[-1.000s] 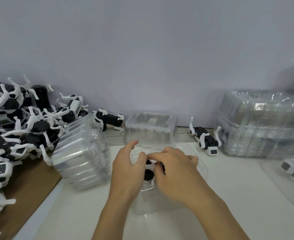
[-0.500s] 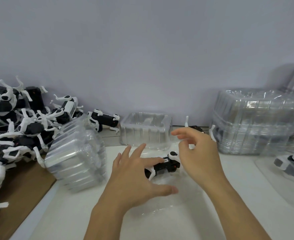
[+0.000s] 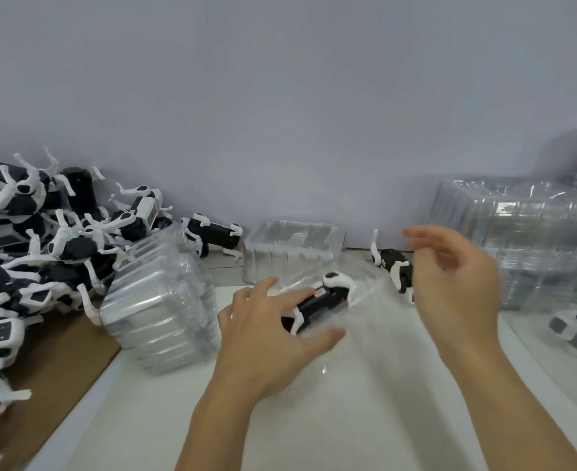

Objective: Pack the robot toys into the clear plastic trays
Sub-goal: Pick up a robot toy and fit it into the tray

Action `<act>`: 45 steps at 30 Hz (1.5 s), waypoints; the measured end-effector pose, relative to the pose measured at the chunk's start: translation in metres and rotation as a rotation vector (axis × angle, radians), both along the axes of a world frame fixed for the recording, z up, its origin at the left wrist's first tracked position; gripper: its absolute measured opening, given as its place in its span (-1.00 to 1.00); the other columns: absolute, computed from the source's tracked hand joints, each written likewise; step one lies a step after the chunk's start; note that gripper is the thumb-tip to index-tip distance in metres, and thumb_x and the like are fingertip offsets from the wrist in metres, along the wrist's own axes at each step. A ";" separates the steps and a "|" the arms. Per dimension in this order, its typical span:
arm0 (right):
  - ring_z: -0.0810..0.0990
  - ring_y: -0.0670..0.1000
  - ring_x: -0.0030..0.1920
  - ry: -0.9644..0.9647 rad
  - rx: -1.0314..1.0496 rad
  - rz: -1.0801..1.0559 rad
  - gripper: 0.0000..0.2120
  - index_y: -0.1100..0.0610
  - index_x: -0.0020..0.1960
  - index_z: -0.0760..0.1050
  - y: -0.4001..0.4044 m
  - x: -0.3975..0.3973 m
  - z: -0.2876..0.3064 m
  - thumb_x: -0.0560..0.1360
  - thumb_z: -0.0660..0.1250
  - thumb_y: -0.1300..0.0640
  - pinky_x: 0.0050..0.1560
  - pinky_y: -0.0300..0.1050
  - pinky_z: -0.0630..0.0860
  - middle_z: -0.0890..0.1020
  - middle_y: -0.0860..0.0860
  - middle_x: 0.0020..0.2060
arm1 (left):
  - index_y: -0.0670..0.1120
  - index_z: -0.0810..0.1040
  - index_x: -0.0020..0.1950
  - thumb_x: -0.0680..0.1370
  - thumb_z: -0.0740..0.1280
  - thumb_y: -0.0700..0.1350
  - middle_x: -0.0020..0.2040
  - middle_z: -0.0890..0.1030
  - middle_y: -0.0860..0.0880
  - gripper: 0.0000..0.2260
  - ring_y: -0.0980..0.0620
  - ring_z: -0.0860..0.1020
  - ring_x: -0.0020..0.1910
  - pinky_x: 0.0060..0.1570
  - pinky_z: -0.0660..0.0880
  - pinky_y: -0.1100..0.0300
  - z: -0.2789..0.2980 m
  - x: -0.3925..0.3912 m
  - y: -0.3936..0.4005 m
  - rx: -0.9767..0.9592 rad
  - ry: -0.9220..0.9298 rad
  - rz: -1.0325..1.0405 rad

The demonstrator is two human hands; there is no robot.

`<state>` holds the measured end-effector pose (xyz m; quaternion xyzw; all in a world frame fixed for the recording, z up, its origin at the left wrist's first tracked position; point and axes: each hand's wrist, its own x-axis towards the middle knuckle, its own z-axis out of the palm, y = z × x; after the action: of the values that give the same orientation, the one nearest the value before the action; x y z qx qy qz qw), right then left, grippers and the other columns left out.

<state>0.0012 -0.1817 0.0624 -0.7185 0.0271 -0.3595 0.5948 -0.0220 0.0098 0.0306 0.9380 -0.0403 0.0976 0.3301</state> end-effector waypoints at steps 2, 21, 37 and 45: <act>0.58 -0.16 -0.19 -0.022 0.144 -0.028 -0.69 -0.17 -0.17 0.64 -0.006 0.001 0.003 0.44 0.21 0.17 -0.06 -0.14 0.51 0.67 -0.21 -0.22 | 0.47 0.51 0.20 0.16 0.33 0.51 0.33 0.39 0.30 -0.39 0.22 0.26 0.41 0.40 0.12 0.17 0.006 0.001 0.007 -0.208 -0.025 0.007; 0.63 -0.13 -0.11 -0.128 -0.209 0.400 -0.79 -0.02 0.11 0.66 0.072 -0.015 -0.009 0.50 0.47 0.16 -0.13 -0.37 0.52 0.61 -0.13 -0.07 | -0.14 0.56 0.35 0.41 0.31 0.44 0.31 0.55 -0.30 -0.23 -0.38 0.50 0.30 0.40 0.25 -0.35 0.010 0.003 0.014 -1.766 0.237 -0.293; 0.64 -0.13 -0.19 -0.011 -0.214 0.470 -0.64 -0.19 -0.14 0.66 0.060 -0.015 -0.003 0.37 0.54 0.31 -0.21 -0.42 0.49 0.63 -0.21 -0.16 | -0.05 0.71 0.06 0.42 0.28 0.43 0.17 0.64 -0.20 -0.40 -0.23 0.60 0.12 0.20 0.39 -0.21 0.004 0.006 0.014 -1.597 0.175 -0.254; 0.65 -0.11 -0.23 0.023 -0.222 0.478 -0.70 -0.07 -0.19 0.70 0.053 -0.013 -0.002 0.35 0.53 0.35 -0.23 -0.31 0.55 0.64 -0.20 -0.20 | -0.03 0.71 0.04 0.46 0.25 0.42 0.15 0.65 -0.17 -0.44 -0.19 0.57 0.12 0.13 0.40 -0.15 0.005 0.004 0.011 -1.558 0.187 -0.224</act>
<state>-0.0120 -0.1292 0.0603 -0.7693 -0.1761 -0.2015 0.5802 -0.0175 0.0212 0.0360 0.4315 -0.0267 -0.0153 0.9016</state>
